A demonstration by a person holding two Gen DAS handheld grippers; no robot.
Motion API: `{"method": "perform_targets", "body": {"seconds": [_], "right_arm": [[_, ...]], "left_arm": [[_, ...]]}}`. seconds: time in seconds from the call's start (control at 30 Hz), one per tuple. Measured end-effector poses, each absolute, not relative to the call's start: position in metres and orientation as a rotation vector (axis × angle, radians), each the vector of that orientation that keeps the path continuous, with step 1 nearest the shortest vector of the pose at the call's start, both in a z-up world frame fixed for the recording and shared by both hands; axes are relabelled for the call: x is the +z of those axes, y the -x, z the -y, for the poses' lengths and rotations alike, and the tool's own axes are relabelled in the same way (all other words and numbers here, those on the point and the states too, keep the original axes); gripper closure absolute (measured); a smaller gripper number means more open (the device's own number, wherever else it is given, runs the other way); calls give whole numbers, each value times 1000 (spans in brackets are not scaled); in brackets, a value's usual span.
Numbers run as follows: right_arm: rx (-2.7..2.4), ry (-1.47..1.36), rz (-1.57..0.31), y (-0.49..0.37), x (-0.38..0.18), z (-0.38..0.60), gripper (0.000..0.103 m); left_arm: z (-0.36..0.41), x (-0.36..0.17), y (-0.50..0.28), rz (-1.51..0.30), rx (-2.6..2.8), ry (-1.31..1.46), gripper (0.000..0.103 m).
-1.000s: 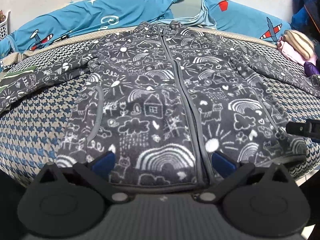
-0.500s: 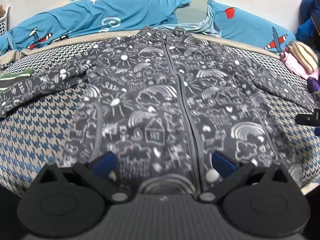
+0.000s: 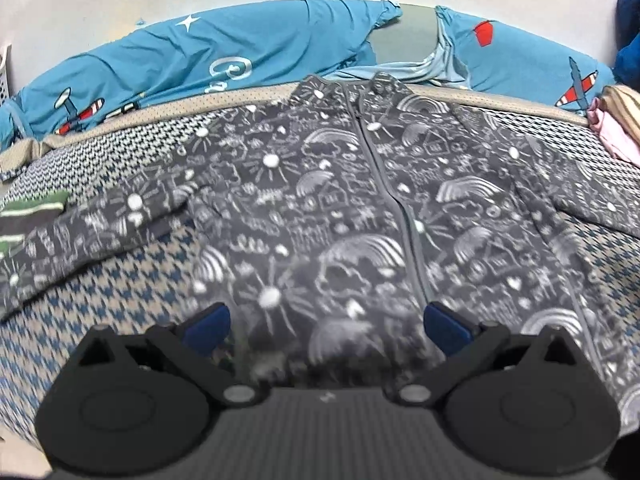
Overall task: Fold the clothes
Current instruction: 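Move the right gripper to the grey sleeve cuff beside the purple jacket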
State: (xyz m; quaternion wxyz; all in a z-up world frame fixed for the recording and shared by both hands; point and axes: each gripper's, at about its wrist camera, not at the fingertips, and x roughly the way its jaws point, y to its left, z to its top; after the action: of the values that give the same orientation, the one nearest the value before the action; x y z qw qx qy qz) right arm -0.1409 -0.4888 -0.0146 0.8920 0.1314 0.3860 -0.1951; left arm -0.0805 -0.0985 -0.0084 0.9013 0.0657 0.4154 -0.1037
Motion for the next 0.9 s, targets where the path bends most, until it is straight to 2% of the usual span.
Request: {"method": "perform_targets", "body": {"seconds": [0.4,0.9], "right_arm": [[-482,-337,-824,134,-24,526,15],[-558,-627,-700,143,-24,588,15]], "left_arm": [[89,-18,37,-873,-199,-121,0],[78,-27,30,-880,-216,-18,0]]}}
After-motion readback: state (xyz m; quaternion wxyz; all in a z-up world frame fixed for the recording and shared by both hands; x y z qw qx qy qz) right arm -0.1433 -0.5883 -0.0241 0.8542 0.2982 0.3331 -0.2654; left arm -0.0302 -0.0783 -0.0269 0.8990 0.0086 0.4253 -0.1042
